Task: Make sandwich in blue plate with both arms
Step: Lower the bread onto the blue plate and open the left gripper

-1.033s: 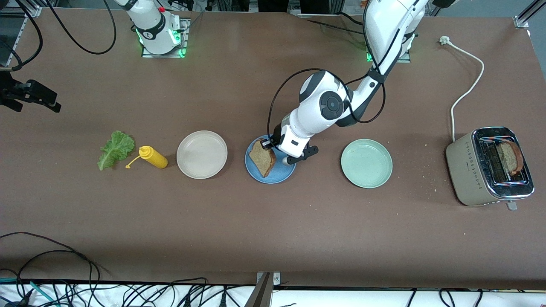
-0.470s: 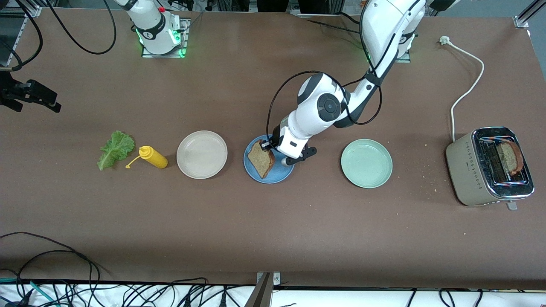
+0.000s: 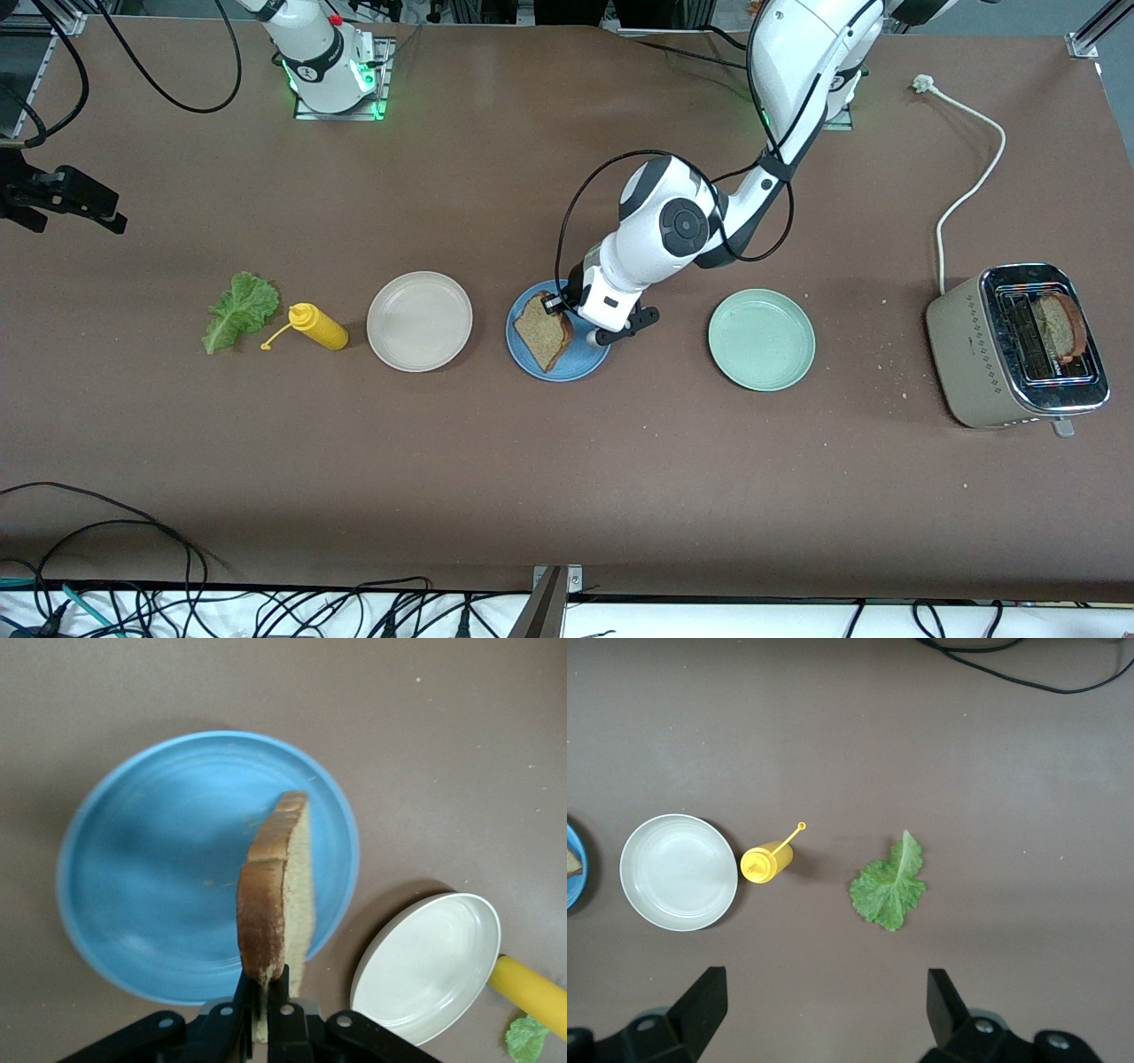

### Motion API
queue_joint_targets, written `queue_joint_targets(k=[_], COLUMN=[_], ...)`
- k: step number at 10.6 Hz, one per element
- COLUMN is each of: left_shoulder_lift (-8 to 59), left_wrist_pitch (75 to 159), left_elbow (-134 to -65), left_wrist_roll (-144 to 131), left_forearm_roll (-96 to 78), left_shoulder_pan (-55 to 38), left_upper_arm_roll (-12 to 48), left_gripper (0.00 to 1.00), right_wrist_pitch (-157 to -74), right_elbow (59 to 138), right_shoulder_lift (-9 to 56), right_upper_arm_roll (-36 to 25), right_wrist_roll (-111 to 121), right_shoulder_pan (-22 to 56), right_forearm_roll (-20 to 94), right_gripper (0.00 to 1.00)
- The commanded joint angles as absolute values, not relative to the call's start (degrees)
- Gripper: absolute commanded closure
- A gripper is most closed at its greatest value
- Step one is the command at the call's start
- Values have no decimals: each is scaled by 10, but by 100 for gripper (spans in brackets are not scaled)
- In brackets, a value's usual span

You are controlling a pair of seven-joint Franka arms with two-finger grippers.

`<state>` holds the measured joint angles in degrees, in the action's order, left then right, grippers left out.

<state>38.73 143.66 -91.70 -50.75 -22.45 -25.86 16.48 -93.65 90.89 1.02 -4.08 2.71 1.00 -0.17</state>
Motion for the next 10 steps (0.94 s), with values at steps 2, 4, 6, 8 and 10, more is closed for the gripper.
queue_joint_targets(k=[2,4,6,8,10], left_shoulder_lift=[401,402,402,401,387], left_wrist_pitch=[1402,1396,1381,1362,1333], left_elbow=[-917,-916,-916,-912,-909], left_wrist_roll=[-501,-499,-499,-499,-500], left_forearm_roll=[-236,-235,-233,-231,-203], left_shoulder_pan=[-259,-255,-255,-252,-236], left_upper_arm_roll=[156,156,155,146,142], left_gripper=[81,56,32,19,5], right_wrist_pitch=[-931,-931,-930,-930,-930], right_elbow=[899,899,899,899,899], right_shoulder_lift=[9,10,10,9,9], right_upper_arm_roll=[-37,-39,-38,-38,-38], right_wrist_roll=[25,26,28,26,26], right_shoulder_pan=[11,11,11,11,11], right_forearm_roll=[4,4,4,4,4], right_gripper=[0,0,0,0,0])
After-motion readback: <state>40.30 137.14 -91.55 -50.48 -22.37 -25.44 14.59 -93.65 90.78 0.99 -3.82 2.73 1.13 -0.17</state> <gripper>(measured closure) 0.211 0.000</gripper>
